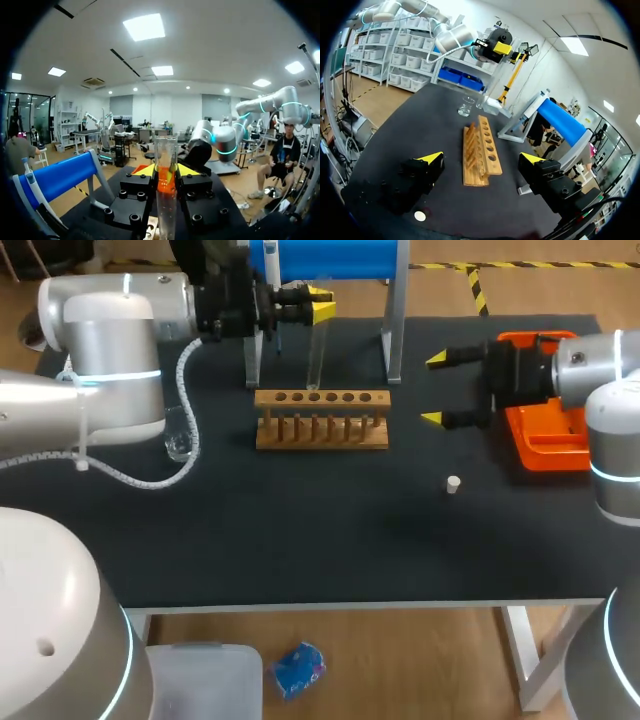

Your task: Invert the test tube, pick up the pipette, mount the tip to pipette, aspirate from beaker and dispense into the tube, eject the tip, return the pipette, and cap with the stopper.

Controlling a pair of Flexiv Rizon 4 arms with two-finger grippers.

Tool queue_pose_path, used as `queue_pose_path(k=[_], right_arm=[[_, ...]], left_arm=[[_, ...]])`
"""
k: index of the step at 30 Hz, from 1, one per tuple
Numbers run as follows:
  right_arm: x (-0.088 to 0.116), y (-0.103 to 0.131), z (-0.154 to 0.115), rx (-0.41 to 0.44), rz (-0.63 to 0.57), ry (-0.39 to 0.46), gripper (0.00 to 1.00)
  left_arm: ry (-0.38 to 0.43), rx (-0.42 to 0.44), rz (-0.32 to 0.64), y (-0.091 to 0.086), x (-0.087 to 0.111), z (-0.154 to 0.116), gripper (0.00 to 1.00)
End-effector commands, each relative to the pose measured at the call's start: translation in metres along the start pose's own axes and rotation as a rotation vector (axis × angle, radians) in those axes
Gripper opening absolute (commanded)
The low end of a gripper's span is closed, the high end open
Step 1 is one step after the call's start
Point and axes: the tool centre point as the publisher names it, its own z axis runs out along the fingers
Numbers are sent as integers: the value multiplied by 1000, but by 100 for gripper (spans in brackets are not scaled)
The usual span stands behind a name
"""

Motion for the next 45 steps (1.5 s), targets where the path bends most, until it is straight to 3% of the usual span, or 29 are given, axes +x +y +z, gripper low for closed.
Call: queue_pose_path(k=[1, 21, 30, 45], right_arm=[[1, -1, 0, -1, -1, -1, 100], [1, -1, 0, -1, -1, -1, 100], [1, -1, 0, -1, -1, -1, 100], [1, -1, 0, -1, -1, -1, 100]], left_arm=[[8, 4, -17, 6, -9, 11, 0], [-1, 4, -43, 8, -12, 15, 0], [54, 19, -8, 17, -21, 51, 0], [54, 36, -15, 41, -33, 51, 0]])
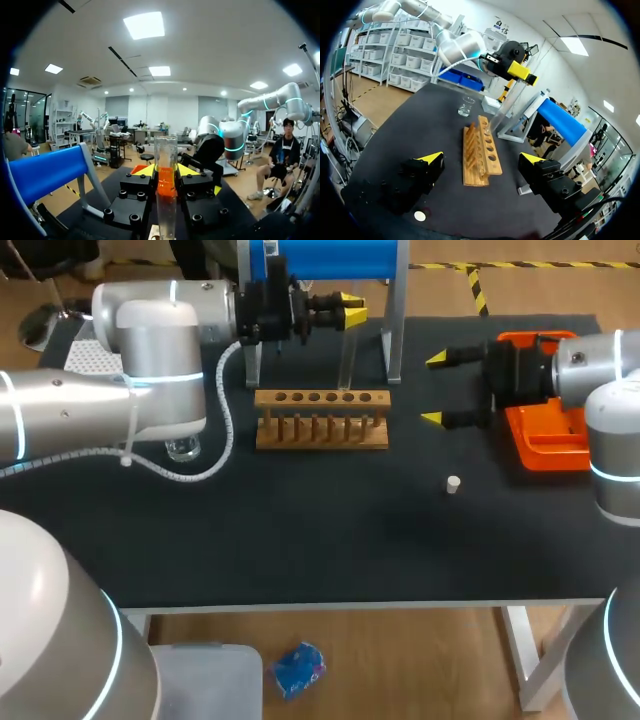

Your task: Invert the test tube, pick up the pipette, mount the tip to pipette, aspirate from beaker and dispense into the tube, eject the tip, return the pipette, and cap with the stopper.

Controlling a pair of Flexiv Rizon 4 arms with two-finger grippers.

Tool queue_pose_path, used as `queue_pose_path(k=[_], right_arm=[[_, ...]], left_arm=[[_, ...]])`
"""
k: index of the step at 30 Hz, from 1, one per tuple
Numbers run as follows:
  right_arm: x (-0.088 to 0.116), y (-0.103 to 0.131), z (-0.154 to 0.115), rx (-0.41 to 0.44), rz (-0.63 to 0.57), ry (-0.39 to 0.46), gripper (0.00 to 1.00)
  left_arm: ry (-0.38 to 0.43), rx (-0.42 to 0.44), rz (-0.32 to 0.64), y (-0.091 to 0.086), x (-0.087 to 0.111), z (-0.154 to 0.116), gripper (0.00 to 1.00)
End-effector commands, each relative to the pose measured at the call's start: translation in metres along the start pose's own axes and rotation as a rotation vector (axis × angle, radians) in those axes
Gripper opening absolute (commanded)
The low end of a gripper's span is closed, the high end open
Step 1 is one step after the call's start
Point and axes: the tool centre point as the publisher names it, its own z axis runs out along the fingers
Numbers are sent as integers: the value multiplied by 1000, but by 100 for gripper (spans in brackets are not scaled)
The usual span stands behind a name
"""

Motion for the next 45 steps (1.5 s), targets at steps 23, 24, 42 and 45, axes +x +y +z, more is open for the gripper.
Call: queue_pose_path(k=[23, 24, 42, 45], right_arm=[[1, 0, 0, -1, -1, -1, 100], [1, 0, 0, -1, -1, -1, 100], [1, 0, 0, -1, -1, -1, 100], [1, 0, 0, -1, -1, -1, 100]], left_arm=[[3, 26, -9, 9, -9, -3, 0], [3, 26, -9, 9, -9, -3, 0], [3, 45, 35, 28, -14, -14, 0], [4, 42, 48, 31, -16, -15, 0]])
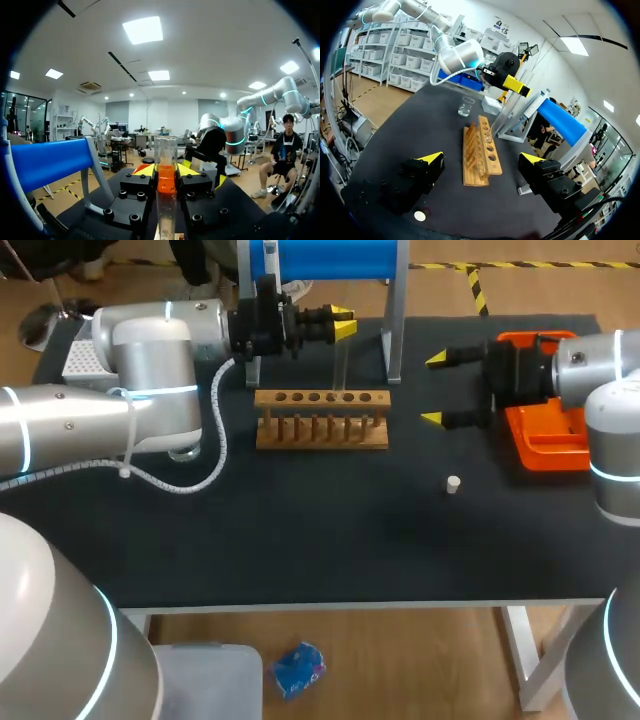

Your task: Invert the test tube, pick up the pipette, mount the tip to pipette, aspirate from beaker and dispense into the tube, eject the tip, return the pipette, and cap with the stopper.

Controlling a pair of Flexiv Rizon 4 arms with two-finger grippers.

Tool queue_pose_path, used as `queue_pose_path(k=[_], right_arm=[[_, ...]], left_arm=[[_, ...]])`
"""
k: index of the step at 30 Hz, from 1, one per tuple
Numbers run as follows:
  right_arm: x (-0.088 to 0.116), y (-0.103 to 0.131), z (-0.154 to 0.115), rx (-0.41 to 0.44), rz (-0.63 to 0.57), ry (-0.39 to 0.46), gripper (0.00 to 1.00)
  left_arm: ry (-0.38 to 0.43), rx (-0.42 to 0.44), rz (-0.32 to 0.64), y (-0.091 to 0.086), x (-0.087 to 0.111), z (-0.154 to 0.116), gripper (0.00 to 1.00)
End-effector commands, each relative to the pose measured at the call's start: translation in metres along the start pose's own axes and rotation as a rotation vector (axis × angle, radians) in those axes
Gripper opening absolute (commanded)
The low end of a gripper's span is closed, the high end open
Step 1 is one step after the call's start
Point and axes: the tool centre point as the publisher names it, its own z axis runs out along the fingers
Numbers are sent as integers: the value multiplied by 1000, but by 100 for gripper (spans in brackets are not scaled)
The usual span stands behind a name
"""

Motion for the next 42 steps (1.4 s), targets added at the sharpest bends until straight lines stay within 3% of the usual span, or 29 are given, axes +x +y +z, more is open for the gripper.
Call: queue_pose_path(k=[1, 12, 18, 24, 42], right_arm=[[1, 0, 0, -1, -1, -1, 100], [1, 0, 0, -1, -1, -1, 100], [1, 0, 0, -1, -1, -1, 100], [1, 0, 0, -1, -1, -1, 100], [1, 0, 0, -1, -1, -1, 100]], left_arm=[[9, 4, 12, 5, -6, -3, 0], [-4, -8, 36, 12, -11, -11, 0], [-10, 14, 68, 25, -13, -12, 0], [-14, 18, 62, 39, -16, -11, 0], [-17, 39, 42, 57, -12, -11, 0]])
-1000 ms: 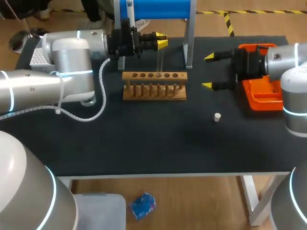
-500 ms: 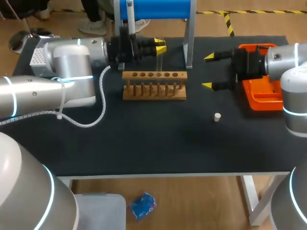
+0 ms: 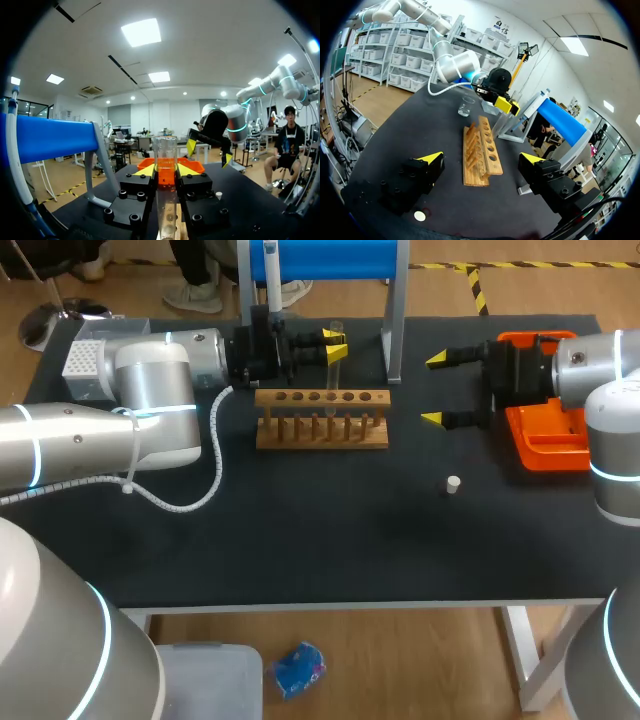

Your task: Invert the test tube, pick up the pipette, mount the tip to pipette, aspirate from beaker and dispense into the tube, eject the tip, return the pipette, and cap with the stopper.

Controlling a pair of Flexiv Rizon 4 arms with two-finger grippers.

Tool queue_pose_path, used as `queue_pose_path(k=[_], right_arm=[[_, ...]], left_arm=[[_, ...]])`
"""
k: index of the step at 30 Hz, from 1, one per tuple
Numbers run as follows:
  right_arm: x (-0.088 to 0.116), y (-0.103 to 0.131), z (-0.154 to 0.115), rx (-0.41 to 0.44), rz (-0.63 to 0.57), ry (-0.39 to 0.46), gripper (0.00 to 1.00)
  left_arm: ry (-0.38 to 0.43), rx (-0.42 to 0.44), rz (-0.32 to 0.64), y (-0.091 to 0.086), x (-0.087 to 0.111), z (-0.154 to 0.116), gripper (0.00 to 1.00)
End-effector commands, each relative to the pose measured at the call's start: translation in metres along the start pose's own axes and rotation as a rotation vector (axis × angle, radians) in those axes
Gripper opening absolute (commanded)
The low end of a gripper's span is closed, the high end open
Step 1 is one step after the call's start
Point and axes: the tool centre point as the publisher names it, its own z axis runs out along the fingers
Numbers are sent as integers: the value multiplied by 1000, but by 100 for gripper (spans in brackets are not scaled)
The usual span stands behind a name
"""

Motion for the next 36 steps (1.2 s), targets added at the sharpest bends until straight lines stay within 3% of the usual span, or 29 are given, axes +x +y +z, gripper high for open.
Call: queue_pose_path(k=[1, 36], right_arm=[[1, 0, 0, 0, -1, -1, 100], [1, 0, 0, 0, -1, -1, 100]], left_arm=[[5, 16, 1, 8, -2, 0, 0], [-11, 41, -41, 33, -3, -3, 0]])
